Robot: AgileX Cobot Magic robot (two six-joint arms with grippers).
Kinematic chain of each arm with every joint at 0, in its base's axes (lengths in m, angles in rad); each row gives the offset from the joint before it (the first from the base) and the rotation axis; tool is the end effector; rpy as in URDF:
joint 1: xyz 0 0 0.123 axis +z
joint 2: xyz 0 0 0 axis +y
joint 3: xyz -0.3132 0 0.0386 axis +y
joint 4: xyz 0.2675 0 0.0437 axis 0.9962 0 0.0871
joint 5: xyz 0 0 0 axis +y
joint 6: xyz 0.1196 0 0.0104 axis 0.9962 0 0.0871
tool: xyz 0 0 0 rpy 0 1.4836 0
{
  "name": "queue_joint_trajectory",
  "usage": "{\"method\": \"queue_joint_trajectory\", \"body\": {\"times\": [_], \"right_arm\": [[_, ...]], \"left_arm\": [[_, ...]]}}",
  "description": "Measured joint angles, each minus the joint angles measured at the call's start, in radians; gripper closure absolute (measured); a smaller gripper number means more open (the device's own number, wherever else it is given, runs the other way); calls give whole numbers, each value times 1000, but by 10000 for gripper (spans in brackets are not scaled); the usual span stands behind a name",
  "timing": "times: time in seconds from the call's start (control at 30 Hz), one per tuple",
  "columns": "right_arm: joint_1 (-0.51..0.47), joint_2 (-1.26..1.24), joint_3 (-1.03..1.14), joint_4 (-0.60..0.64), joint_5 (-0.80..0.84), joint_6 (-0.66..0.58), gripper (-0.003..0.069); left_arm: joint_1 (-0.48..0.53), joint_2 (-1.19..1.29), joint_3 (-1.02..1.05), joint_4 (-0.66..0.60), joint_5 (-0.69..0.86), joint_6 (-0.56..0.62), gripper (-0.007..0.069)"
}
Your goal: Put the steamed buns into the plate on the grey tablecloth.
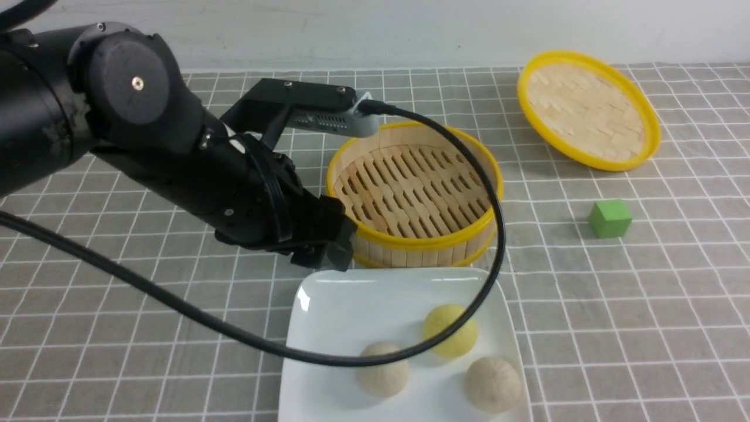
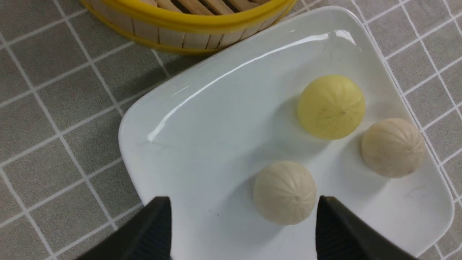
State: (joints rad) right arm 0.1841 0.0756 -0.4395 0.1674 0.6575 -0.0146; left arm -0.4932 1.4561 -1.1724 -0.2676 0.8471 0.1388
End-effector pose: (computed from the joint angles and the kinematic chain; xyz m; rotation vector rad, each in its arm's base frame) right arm 0.0391 0.0197 0.2975 -0.1326 1.7747 0.3089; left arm 0.2816 -0.1784 0.3050 0.6621 2.5486 -0.4482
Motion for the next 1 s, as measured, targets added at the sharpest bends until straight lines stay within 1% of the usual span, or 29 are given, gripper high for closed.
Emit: {"method": "queue_joint_trajectory", "body": {"times": [0.27,0.8,0.9,1.0], "right_arm": [[0,0,33,40,-83,1,627],[0,0,38,43,-93,1,606],[0,0,65,33,-107,1,602],[-39,-35,161,-22,-145,1,598]], "left_arm": [[0,0,0,-5,13,0,94],[0,0,0,-1,-3,0,94],[0,0,0,3,-5,0,94],[0,0,0,13,-5,0,115]]}}
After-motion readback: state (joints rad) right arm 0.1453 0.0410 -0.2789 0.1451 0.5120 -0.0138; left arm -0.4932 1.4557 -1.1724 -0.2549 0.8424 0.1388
